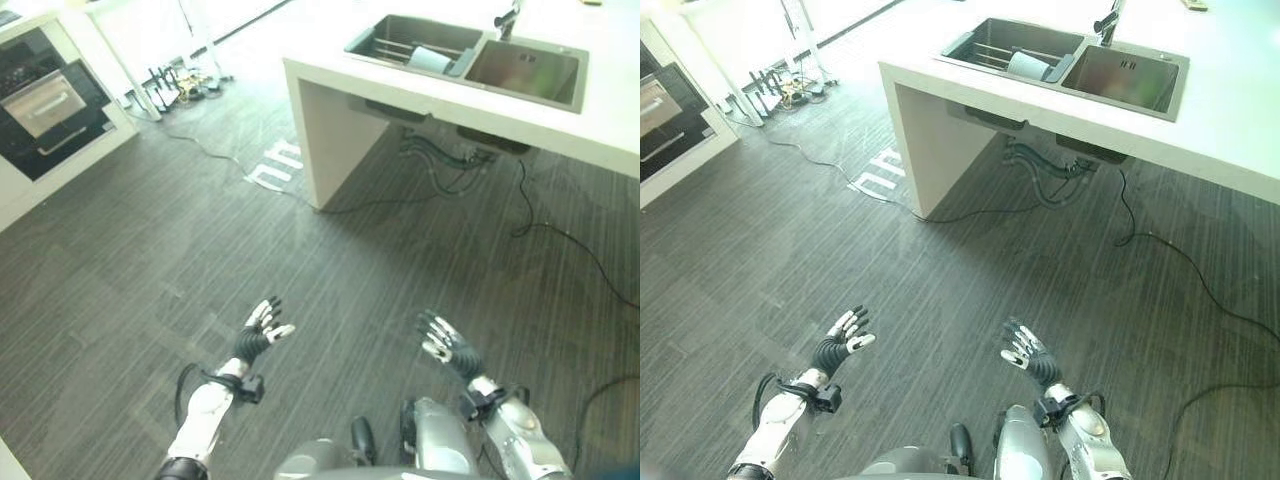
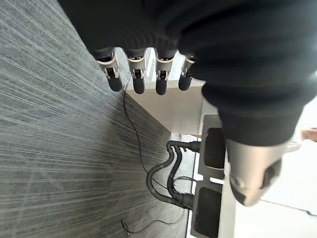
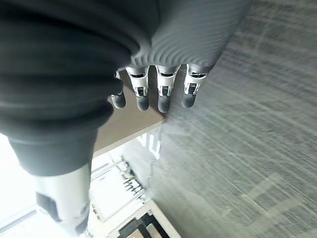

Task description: Place the dishes in the dishwasher.

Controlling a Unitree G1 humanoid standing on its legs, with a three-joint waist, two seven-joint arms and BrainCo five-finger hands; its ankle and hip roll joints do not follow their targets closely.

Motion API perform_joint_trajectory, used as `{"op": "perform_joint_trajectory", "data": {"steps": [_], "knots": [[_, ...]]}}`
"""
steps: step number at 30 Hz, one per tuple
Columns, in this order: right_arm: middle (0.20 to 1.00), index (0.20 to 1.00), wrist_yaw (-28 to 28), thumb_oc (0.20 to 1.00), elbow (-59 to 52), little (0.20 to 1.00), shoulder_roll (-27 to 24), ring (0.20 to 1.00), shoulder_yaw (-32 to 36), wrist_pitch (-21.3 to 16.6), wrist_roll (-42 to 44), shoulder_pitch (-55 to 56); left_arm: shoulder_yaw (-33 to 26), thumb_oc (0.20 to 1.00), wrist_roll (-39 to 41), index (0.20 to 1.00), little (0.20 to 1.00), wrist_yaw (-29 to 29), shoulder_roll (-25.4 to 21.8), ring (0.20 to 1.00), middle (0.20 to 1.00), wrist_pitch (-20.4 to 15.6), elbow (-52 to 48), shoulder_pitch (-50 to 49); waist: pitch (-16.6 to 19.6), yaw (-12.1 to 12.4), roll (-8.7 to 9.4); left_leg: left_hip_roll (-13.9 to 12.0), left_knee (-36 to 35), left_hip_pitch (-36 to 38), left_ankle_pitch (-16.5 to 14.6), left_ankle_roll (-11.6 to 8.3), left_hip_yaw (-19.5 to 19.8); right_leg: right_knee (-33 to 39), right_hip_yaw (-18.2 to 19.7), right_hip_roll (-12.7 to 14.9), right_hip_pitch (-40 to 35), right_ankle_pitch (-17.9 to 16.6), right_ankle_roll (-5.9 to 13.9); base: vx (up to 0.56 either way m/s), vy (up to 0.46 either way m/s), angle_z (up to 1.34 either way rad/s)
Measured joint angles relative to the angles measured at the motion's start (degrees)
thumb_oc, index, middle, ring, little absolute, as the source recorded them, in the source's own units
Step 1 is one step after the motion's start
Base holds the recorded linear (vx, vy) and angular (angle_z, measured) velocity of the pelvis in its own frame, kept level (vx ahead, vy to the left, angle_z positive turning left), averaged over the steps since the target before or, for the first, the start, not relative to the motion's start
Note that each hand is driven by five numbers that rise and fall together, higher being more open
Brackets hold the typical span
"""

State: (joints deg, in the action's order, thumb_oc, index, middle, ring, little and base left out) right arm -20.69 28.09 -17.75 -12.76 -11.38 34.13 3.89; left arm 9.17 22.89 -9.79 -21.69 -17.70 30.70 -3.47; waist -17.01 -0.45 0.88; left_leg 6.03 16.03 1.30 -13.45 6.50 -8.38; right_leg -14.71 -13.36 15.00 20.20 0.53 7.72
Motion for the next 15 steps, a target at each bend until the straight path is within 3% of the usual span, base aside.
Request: {"op": "perform_joint_trajectory", "data": {"steps": [2,4,5,6,7,8,10,11,12,13,14,15], "knots": [[1.0,1.0,-0.1,1.0,-1.38,1.0,-0.23,1.0,0.17,-0.09,-0.4,0.8,-0.25,1.0,0.04,1.0,1.0,0.51,1.47,1.0,1.0,0.16,-0.31,-3.16,0.39,-0.78,-2.52,-1.86,-2.27,3.24,-0.72,0.1,0.39,-4.11,-0.1,-1.9,0.22,-1.71,-2.52,0.26,-0.286,-0.13],[1.0,1.0,-0.17,1.0,-2.23,1.0,-0.21,1.0,0.16,-0.1,-0.41,0.87,-0.24,1.0,0.06,1.0,1.0,0.66,1.59,1.0,1.0,0.14,-0.75,-3.74,0.63,-0.71,-2.76,-2.19,-3.6,4.57,-0.49,-0.57,0.41,-5.57,-0.44,-2.79,-0.66,-1.76,-2.65,0.23,-0.271,0.0],[1.0,1.0,-0.16,1.0,-2.22,1.0,-0.2,1.0,0.16,-0.04,-0.42,0.8,-0.23,1.0,0.08,1.0,1.0,0.86,1.79,1.0,1.0,0.13,-1.51,-3.65,1.05,-0.97,-3.24,-2.7,-6.47,6.61,-0.04,-1.54,1.75,-4.94,-2.1,-4.87,-4.71,-1.53,-2.86,0.19,-0.257,0.21],[1.0,1.0,-0.17,1.0,-2.28,1.0,-0.3,1.0,0.14,-0.01,-0.42,0.57,-0.26,1.0,0.15,1.0,1.0,0.92,1.72,1.0,1.0,0.05,-2.45,-3.7,1.32,-0.78,-2.84,-2.92,-6.54,7.36,-0.32,-2.45,1.54,-0.73,-1.77,-6.9,-9.15,-0.76,-6.71,0.2,-0.286,0.11],[1.0,1.0,-0.15,1.0,-1.68,1.0,-1.24,1.0,0.11,0.4,-0.48,-0.76,-0.22,1.0,0.24,1.0,1.0,1.16,2.86,1.0,1.0,0.09,-2.64,-3.54,1.09,-0.95,-4.19,-4.26,-5.54,7.41,0.26,-4.86,1.46,-0.16,-2.37,-8.12,-10.12,-1.7,-7.64,0.22,-0.329,-0.03],[1.0,1.0,-0.17,1.0,-1.77,1.0,-1.86,1.0,0.06,0.64,-0.54,-1.45,-0.19,1.0,0.36,1.0,1.0,1.24,3.6,1.0,1.0,0.13,-2.64,-3.39,1.1,-0.91,-4.02,-4.16,-4.1,7.87,1.91,-7.51,1.71,-1.77,-2.71,-7.64,-10.86,-0.66,-9.11,0.17,-0.27,-0.04],[1.0,1.0,-0.37,1.0,-1.63,1.0,-3.39,1.0,-0.15,0.87,-1.57,-2.47,-0.3,1.0,0.81,1.0,1.0,1.89,5.38,1.0,1.0,-0.53,-2.98,-2.74,1.54,-0.73,-3.51,-5.01,5.57,6.65,6.18,-10.19,1.87,-5.89,-3.07,-7.73,-13.03,1.7,-11.13,0.17,-0.294,-0.19],[1.0,1.0,-0.53,1.0,-1.66,1.0,-3.35,1.0,-0.17,0.87,-1.58,-2.65,-0.32,1.0,0.82,1.0,1.0,1.96,5.2,1.0,1.0,-0.55,-2.99,-2.98,2.18,-0.66,-2.71,-5.08,9.82,4.89,7.31,-10.6,2.19,-4.73,-2.88,-7.82,-14.47,3.39,-10.63,0.16,-0.271,-0.25],[1.0,1.0,-0.81,1.0,-1.61,1.0,-3.34,1.0,0.01,0.74,-1.63,-2.72,-0.7,1.0,0.83,1.0,1.0,1.72,5.19,1.0,1.0,-0.59,-2.97,-3.33,2.95,-0.43,-2.04,-5.22,19.6,0.03,9.78,-11.53,3.06,-1.02,-2.73,-8.47,-17.09,5.67,-11.32,0.13,-0.188,-0.17],[1.0,1.0,-0.79,1.0,-1.12,1.0,-3.29,1.0,0.44,0.8,-1.65,-2.75,-0.7,1.0,0.84,1.0,1.0,1.6,5.55,1.0,1.0,-0.63,-2.88,-2.65,2.97,0.35,-1.59,-6.38,30.45,-6.45,15.53,-11.65,3.13,1.76,-2.59,-9.32,-18.58,5.9,-11.12,0.18,-0.095,-0.14],[1.0,1.0,-0.76,1.0,-0.75,1.0,-2.94,1.0,0.82,0.83,-1.63,-2.61,-0.36,1.0,0.8,1.0,1.0,0.89,5.49,1.0,1.0,-0.62,-2.85,-2.54,2.79,0.93,-1.12,-7.06,35.84,-12.02,12.8,-10.58,2.84,3.79,-2.7,-9.96,-20.29,5.68,-11.44,0.21,-0.024,-0.16],[1.0,1.0,-0.89,1.0,0.15,1.0,-2.73,1.0,0.85,0.68,-1.61,-2.54,-0.14,1.0,0.8,1.0,1.0,0.37,5.46,1.0,1.0,-0.65,-2.58,-2.65,2.65,1.01,-0.32,-7.01,31.01,-14.62,9.81,-8.3,1.53,5.78,-2.78,-10.04,-22.49,5.75,-11.55,0.27,0.056,-0.03]]}}
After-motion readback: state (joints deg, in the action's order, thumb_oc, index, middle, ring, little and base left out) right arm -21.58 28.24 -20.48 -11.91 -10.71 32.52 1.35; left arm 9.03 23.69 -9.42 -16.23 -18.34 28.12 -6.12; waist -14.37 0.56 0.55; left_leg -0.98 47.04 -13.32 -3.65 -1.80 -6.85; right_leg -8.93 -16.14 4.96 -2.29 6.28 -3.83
